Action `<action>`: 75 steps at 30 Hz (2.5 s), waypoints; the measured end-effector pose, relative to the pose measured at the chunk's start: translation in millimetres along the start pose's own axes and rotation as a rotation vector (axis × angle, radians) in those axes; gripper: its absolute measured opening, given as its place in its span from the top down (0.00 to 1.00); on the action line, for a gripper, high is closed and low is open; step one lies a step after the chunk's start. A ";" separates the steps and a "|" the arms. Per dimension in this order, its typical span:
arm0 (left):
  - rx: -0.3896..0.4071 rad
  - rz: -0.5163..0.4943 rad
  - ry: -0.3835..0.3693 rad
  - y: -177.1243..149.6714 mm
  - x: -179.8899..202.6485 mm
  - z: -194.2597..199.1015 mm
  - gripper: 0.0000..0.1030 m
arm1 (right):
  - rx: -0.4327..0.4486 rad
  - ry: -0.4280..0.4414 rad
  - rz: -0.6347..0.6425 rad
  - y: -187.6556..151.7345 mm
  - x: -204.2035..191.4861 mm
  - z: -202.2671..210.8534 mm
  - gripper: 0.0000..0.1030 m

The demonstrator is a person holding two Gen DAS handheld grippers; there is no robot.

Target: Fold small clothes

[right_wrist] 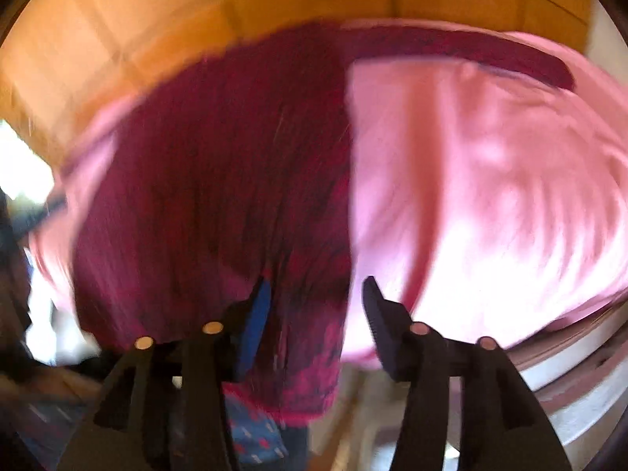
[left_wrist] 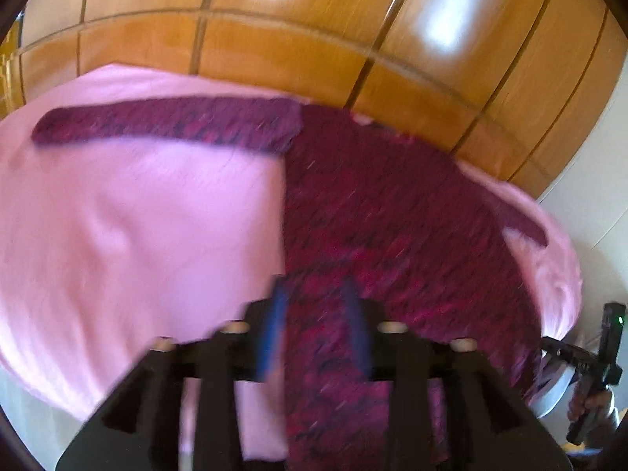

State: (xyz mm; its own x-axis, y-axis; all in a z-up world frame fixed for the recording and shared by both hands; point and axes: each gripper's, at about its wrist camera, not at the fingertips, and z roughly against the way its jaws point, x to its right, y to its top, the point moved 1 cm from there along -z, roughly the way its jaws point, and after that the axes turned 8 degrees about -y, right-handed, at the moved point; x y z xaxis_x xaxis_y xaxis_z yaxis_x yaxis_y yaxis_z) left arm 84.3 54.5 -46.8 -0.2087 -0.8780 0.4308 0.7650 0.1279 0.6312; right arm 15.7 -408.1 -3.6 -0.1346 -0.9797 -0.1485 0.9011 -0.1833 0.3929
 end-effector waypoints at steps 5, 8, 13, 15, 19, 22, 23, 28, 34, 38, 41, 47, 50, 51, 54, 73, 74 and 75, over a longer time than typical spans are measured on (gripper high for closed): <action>-0.024 -0.052 -0.023 1.5 26.4 -33.8 0.55 | 0.133 0.187 -0.352 59.3 58.7 -4.0 0.38; -0.062 -0.079 -0.032 -3.4 38.2 -54.3 0.55 | 0.179 0.204 -0.513 93.7 91.2 -26.5 0.39; -0.145 -0.070 -0.015 -12.0 38.9 -83.7 0.55 | 0.219 0.234 -0.794 145.2 149.1 -71.5 0.40; -0.163 -0.068 -0.010 -16.4 35.5 -88.9 0.55 | 0.219 0.217 -0.855 159.0 163.0 -85.0 0.41; -0.169 -0.076 -0.007 -17.2 35.7 -91.9 0.55 | 0.239 0.176 -0.962 188.8 199.0 -102.8 0.42; -0.174 -0.066 -0.007 -15.8 34.6 -96.3 0.55 | 0.244 0.129 -0.981 202.4 206.8 -111.5 0.49; -0.176 -0.067 -0.006 -15.9 34.8 -97.3 0.54 | 0.239 0.114 -0.976 206.3 207.8 -113.2 0.52; -0.181 -0.043 -0.020 -16.1 30.1 -97.3 0.54 | 0.248 -0.123 -0.789 226.1 207.3 -101.5 0.89; -0.187 -0.025 -0.024 -14.4 27.3 -98.0 0.54 | 0.217 -0.200 -0.765 212.4 215.9 -117.2 0.89; -0.180 0.007 -0.030 -7.2 26.7 -92.4 0.54 | 0.230 -0.222 -0.694 224.2 198.8 -104.6 0.89; -0.154 0.010 -0.024 -1.5 26.8 -86.5 0.54 | 0.285 -0.247 -0.570 235.4 174.2 -84.0 0.89; -0.125 0.016 -0.026 6.9 25.9 -80.2 0.54 | 0.345 -0.335 -0.238 257.4 98.2 -66.8 0.89; -0.116 0.047 -0.039 10.2 19.9 -79.6 0.50 | 0.358 -0.356 -0.065 258.6 45.7 -75.0 0.89; -0.114 0.066 -0.051 12.0 17.0 -79.4 0.50 | 0.357 -0.361 0.000 258.2 25.3 -78.8 0.89; -0.104 0.089 -0.064 16.6 13.4 -78.4 0.50 | 0.345 -0.367 0.177 251.3 -30.8 -94.4 0.89; -0.087 0.197 -0.193 62.8 8.9 -99.6 0.50 | 0.277 -0.259 0.578 157.6 -179.7 -138.7 0.21; -0.087 0.197 -0.199 66.6 10.6 -102.7 0.50 | 0.282 -0.243 0.565 155.8 -176.1 -133.3 0.20; -0.088 0.200 -0.213 74.2 13.5 -108.8 0.50 | 0.282 -0.212 0.534 152.5 -167.9 -124.9 0.19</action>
State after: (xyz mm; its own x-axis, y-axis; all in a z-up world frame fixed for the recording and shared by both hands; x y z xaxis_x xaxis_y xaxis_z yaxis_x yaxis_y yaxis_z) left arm 204.6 1.9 -64.3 -0.1646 -0.7220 0.6720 0.8517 0.2396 0.4660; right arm 227.2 -261.5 -32.1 0.1986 -0.9313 0.3054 0.7273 0.3489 0.5910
